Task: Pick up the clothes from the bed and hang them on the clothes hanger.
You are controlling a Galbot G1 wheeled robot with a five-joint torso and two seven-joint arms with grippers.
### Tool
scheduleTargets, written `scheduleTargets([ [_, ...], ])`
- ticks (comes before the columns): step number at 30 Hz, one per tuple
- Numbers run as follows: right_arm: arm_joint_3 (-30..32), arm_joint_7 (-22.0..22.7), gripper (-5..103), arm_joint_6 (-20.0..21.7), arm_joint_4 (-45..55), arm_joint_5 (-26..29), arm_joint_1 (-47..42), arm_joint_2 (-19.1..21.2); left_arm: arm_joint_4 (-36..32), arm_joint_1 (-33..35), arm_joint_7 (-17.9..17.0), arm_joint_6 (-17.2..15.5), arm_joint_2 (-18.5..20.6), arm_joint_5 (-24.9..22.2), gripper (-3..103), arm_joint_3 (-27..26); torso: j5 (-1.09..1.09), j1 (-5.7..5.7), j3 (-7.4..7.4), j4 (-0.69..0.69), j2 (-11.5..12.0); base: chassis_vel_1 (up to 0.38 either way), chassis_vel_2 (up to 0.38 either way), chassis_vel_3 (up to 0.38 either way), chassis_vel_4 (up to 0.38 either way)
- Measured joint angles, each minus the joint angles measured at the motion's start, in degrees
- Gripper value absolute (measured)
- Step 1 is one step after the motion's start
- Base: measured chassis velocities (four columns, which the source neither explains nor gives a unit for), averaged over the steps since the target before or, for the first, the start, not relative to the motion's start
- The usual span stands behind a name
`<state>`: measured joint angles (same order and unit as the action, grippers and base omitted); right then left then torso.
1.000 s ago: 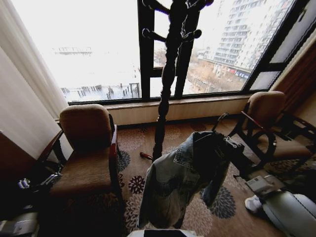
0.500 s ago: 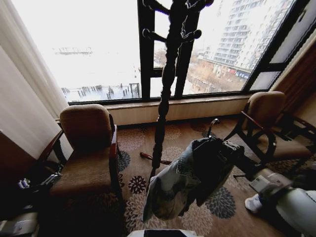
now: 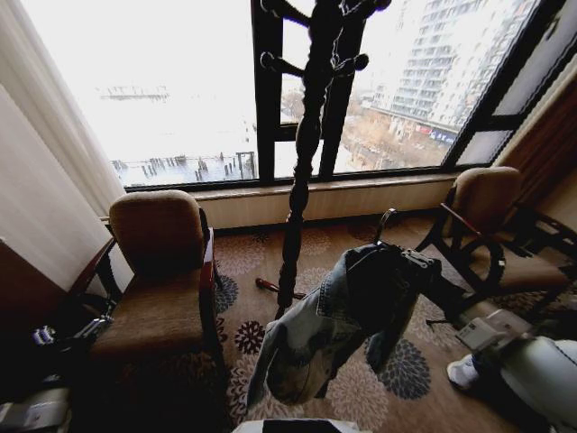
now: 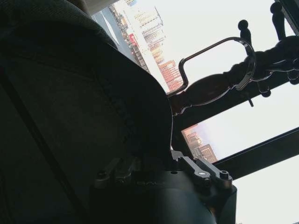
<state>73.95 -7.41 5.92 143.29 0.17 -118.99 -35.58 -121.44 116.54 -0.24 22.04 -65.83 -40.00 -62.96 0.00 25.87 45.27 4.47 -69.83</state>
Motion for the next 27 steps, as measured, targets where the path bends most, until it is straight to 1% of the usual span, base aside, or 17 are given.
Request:
scheduleTargets([
  [12, 3.3, -0.8, 27, -0.1, 0.0, 1.1, -1.4, 2.0, 0.0, 0.0, 0.0, 0.0, 0.0, 0.0, 100, 0.0, 0.00, 0.01, 0.00, 0.00, 0.0, -0.039, 0.049, 0.046, -0.046],
  [17, 3.3, 0.1, 27, -0.7, 0.0, 0.8, -1.3, 2.1, 0.0, 0.0, 0.0, 0.0, 0.0, 0.0, 100, 0.0, 0.00, 0.02, 0.00, 0.00, 0.0, -0.089, 0.088, 0.095, -0.088],
  [27, 3.7, -0.2, 27, -0.9, 0.0, 0.8, -1.4, 2.3, 0.0, 0.0, 0.0, 0.0, 0.0, 0.0, 100, 0.0, 0.00, 0.01, 0.00, 0.00, 0.0, -0.068, 0.063, 0.069, -0.066],
])
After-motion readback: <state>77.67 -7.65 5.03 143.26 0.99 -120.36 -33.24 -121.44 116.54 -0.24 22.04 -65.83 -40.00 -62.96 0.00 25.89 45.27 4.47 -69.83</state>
